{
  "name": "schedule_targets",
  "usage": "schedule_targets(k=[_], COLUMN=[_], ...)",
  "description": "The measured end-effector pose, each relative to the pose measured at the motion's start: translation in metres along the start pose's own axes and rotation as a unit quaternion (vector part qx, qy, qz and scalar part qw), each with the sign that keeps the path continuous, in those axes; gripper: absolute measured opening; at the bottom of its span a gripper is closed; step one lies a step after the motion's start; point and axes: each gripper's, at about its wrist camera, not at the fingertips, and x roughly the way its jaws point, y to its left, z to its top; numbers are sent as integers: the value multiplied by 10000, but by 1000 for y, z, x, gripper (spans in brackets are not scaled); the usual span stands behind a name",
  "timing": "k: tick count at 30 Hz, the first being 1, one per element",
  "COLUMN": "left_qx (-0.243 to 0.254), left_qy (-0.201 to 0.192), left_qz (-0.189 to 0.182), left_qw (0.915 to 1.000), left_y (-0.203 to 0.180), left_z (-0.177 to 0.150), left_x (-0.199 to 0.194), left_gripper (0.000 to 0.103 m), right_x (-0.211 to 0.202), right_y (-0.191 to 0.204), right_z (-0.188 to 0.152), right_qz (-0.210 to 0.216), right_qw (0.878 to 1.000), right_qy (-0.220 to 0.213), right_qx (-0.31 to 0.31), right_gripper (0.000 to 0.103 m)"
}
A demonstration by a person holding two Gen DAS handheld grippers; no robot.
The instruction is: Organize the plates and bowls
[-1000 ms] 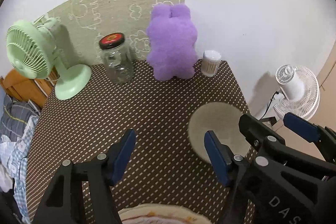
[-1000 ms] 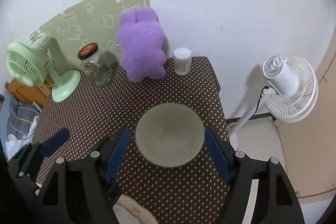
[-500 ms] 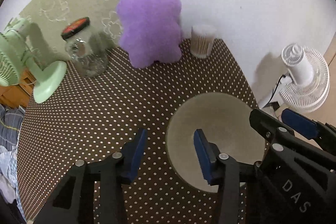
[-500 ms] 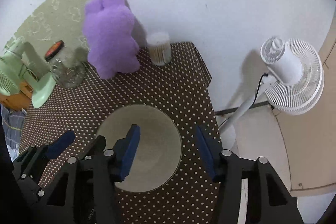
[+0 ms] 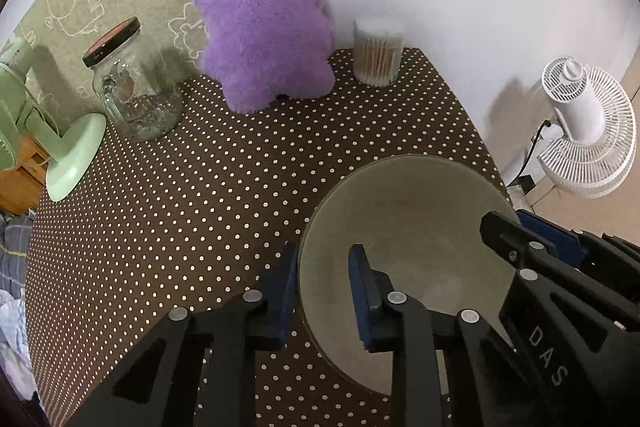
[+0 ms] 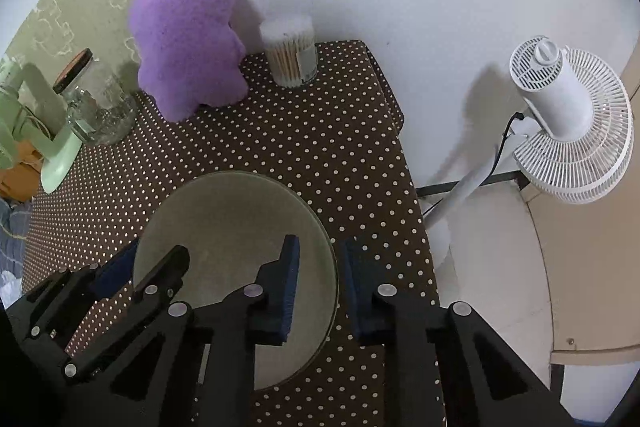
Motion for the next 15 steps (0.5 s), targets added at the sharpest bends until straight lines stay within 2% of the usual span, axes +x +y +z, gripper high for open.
schedule_targets(k=[15], left_qx=[-36], left_qy=[183], left_qz=[-37], left_qw=[9998], left_y=[2], left_z=[1], left_x=[8], left_gripper=[20], right_x=[6], right_y=[6], right_z=[0], right_qz=[-222], right_qw=[9997], right_qy=[83], right_qx=[34], right_gripper=[20])
